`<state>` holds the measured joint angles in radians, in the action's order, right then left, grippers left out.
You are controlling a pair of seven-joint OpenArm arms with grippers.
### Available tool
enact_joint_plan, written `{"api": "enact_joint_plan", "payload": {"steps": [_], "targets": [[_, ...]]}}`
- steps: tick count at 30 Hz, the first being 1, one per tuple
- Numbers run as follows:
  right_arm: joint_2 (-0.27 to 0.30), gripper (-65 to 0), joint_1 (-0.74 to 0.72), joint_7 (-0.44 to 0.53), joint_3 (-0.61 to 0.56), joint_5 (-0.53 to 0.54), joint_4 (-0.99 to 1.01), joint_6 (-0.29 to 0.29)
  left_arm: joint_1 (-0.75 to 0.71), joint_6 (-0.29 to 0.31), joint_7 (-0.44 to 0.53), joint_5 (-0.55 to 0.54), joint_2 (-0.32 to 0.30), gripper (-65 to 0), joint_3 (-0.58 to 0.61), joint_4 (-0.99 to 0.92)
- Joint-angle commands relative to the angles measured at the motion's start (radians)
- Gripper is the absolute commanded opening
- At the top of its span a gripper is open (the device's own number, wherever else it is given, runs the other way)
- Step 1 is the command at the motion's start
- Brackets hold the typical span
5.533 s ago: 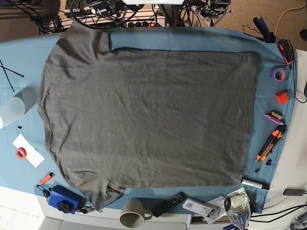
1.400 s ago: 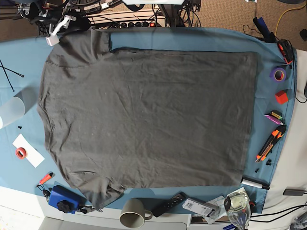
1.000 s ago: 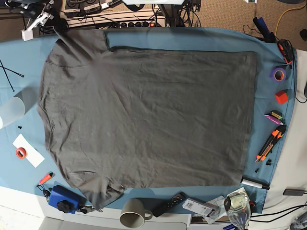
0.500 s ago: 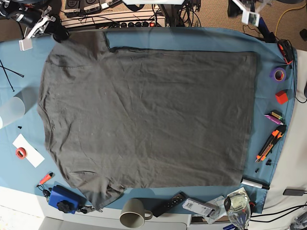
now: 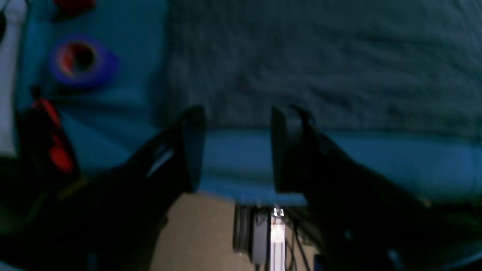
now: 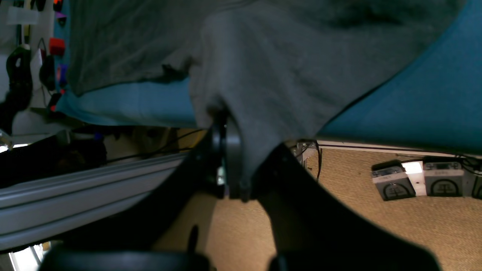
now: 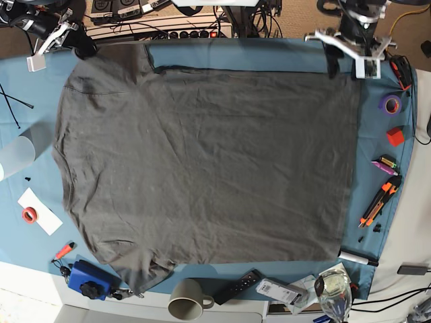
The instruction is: Fold the T-shirt properly
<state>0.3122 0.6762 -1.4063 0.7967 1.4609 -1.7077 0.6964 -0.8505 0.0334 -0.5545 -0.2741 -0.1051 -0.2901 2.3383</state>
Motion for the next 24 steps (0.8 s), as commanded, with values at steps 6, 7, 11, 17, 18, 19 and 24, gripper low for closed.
{"api": "enact_joint_plan", "payload": {"steps": [6,7,11,17,18,19,24], "targets": [[0.014,-65.0,0.008,0.01,0.01,0.023,-0.014,0.002,0.088,-0.05,-0.001,0.006,0.011,-36.2,-0.001,-0.147],[0.014,-65.0,0.008,0.01,0.01,0.023,-0.014,0.002,0.101,-0.051,-0.007,0.006,0.011,-36.2,-0.001,-0.175],[0.014,-65.0,0.008,0.01,0.01,0.023,-0.014,0.002,0.136,-0.054,-0.011,0.042,0.011,-36.2,-0.015,-0.231],[0.014,-65.0,0.008,0.01,0.01,0.023,-0.014,0.002,0.153,-0.064,-0.006,0.027,0.011,-36.2,-0.097,-0.231],[0.014,-65.0,0.008,0.01,0.01,0.023,-0.014,0.002,0.156,-0.064,-0.006,0.027,0.011,-36.2,-0.109,-0.231],[0.014,-65.0,0.008,0.01,0.01,0.023,-0.014,0.002,0.161,-0.064,-0.006,0.027,0.01,-36.2,-0.121,-0.231],[0.014,-65.0,0.008,0.01,0.01,0.023,-0.014,0.002,0.196,-0.059,-0.006,-0.01,0.01,-36.2,-0.134,-0.24]]}}
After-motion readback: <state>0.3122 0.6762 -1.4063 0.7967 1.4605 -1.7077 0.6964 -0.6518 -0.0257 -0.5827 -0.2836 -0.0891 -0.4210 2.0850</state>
